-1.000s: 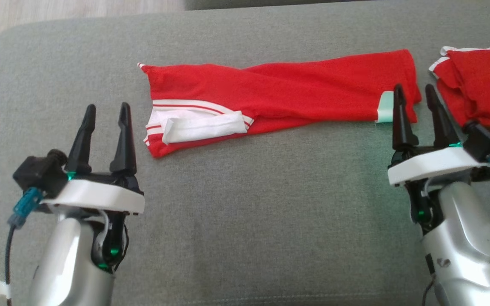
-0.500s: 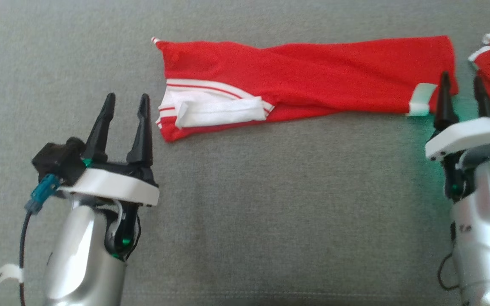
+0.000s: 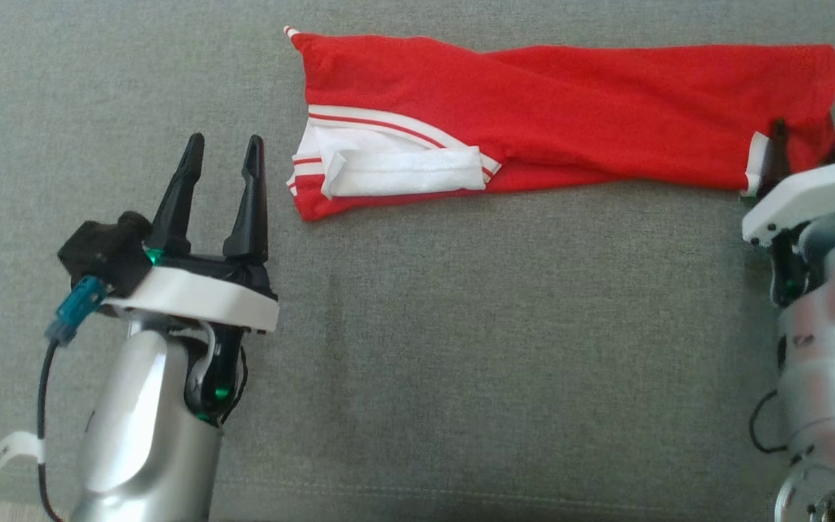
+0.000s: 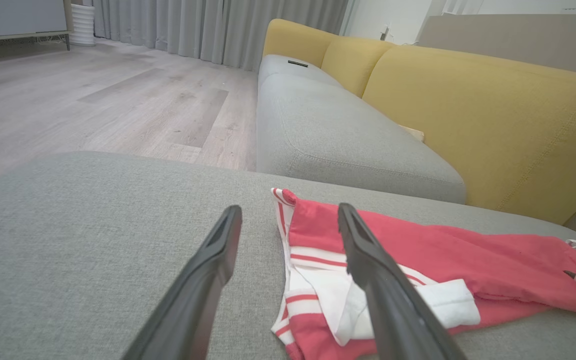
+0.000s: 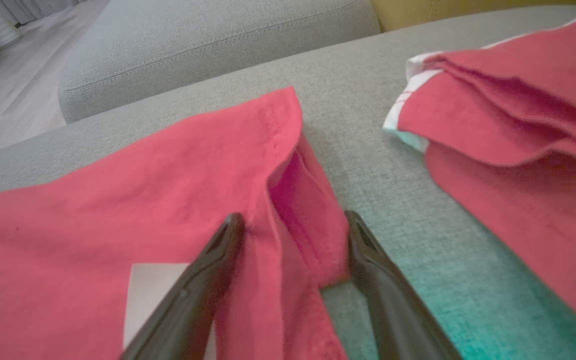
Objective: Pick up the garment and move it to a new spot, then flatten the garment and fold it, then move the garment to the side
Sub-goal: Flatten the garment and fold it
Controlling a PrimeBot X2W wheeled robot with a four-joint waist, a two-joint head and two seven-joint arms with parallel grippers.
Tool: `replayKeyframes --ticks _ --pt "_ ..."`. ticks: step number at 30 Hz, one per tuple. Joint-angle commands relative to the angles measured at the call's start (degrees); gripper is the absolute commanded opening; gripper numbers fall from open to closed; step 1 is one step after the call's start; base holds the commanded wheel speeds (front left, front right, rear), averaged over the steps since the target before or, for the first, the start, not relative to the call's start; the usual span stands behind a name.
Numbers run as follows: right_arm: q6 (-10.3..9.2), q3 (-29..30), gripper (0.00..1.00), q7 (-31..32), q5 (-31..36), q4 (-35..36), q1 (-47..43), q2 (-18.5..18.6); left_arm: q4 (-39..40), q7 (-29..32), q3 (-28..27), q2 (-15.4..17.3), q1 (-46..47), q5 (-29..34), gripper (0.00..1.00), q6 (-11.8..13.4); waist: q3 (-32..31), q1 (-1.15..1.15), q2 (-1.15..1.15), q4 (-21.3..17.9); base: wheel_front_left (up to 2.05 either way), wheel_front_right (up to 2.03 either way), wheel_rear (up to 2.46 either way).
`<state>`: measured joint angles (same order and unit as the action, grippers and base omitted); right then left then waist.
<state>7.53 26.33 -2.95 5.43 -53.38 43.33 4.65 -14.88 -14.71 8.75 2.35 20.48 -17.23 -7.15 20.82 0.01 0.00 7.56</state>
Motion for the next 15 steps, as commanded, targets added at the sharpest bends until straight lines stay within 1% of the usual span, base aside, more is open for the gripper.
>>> replayKeyframes --ticks 1,2,3,6,8,13,14,15 --pt "-0.04 -0.91 1.0 0.89 -0.36 -0.92 2.01 -1.23 1.91 -0.29 -1.4 0.65 1.79 -0.21 1.0 -0.33 0.07 -0.01 0.0 -0.04 0.0 0.0 0.0" --pt "-0.04 -0.96 0.87 0.96 -0.56 -1.73 2.42 -1.31 1.92 -0.29 -1.46 0.64 1.85 -0.29 1.0 -0.33 0.12 -0.01 0.0 -0.08 0.0 0.0 0.0" --pt "-0.04 -0.92 0.0 0.91 -0.85 -2.41 2.79 -1.37 1.92 -0.29 -1.51 0.63 1.9 -0.32 1.0 -0.33 0.13 -0.01 0.0 -0.14 0.0 0.0 0.0" --pt "-0.04 -0.87 0.0 0.79 -1.42 -3.46 3.37 -1.42 1.88 -0.29 -1.61 0.61 1.99 -0.39 1.0 -0.33 0.06 -0.01 0.0 -0.35 0.0 0.0 0.0" --pt "-0.04 -0.53 0.0 0.22 -1.63 -3.78 3.71 -0.59 1.85 -0.29 -1.75 0.59 2.1 -0.46 1.0 -0.33 -0.1 -0.01 0.0 -0.59 0.0 0.0 0.0" --pt "-0.04 1.82 0.0 -1.32 -2.57 -3.7 3.66 3.26 1.76 -0.29 -2.31 0.57 1.89 -0.66 1.0 -0.33 -1.27 -0.01 0.0 -1.25 0.0 0.0 0.0" --pt "-0.04 2.95 0.0 -1.8 -2.83 -3.45 3.38 4.8 1.71 -0.29 -2.6 0.57 1.58 -0.76 1.0 -0.34 -1.87 -0.01 0.0 -1.59 0.0 0.0 0.0" --pt "-0.04 3.48 0.0 -2.06 -2.91 -3.24 3.2 5.51 1.68 -0.29 -2.7 0.57 1.41 -0.8 1.0 -0.34 -2.17 -0.01 0.0 -1.76 0.0 0.0 0.0"
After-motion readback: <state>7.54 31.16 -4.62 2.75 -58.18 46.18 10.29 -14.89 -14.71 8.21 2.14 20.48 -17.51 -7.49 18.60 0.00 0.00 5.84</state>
